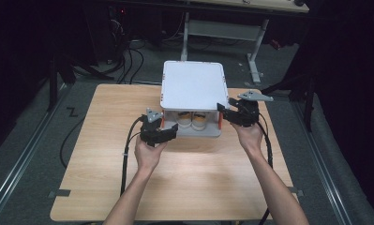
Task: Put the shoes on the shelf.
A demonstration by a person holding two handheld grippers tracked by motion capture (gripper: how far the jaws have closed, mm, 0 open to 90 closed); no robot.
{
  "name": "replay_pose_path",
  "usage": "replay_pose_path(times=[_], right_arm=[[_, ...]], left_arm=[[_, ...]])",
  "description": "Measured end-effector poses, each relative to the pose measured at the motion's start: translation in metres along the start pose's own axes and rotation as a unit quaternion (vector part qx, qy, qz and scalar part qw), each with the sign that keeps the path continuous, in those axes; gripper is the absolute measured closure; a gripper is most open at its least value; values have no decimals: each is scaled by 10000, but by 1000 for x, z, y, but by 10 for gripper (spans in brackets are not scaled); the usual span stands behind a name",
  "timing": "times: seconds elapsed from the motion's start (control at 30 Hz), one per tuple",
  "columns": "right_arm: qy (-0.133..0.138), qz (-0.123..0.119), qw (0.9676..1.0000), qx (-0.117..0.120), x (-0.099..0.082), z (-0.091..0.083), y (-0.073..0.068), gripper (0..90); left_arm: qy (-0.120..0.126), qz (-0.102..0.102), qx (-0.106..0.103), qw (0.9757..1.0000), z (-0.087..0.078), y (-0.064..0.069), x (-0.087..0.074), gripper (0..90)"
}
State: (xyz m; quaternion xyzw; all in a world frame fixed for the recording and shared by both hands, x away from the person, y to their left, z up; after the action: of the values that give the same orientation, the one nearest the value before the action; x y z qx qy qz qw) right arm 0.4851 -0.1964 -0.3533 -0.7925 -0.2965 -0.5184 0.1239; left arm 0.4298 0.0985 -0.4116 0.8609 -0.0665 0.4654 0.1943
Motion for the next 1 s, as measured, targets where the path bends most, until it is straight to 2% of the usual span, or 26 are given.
replay_pose_path(times=[0.2,0.47,0.67,1.0], right_arm=[[-76,11,10000,52,-5,-9,1,418],[-18,112,9999,123,-14,-24,2,418],[109,160,9997,139,-21,-39,4,418],[114,270,9994,165,-37,-56,8,420]], left_arm=[[42,-40,-66,10000,-10,-6,1,299],[41,101,-105,9999,-22,-11,1,283],[122,38,-190,9997,-35,-15,0,267],[194,-18,-214,9996,-49,-24,-5,252]])
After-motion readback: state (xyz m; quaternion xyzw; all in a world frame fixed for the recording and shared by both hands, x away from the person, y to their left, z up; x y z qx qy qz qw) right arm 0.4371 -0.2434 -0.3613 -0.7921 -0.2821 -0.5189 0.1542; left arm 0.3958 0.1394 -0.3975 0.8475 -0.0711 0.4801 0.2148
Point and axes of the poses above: each handheld gripper's, and its own axes: z roughly forward along the jaws, x roughly out of its top, y roughly to its right, the point moved 1 cm from there along z, roughly forward along the jaws, and after that the axes turned 8 degrees about -z, right-handed, at the moved point
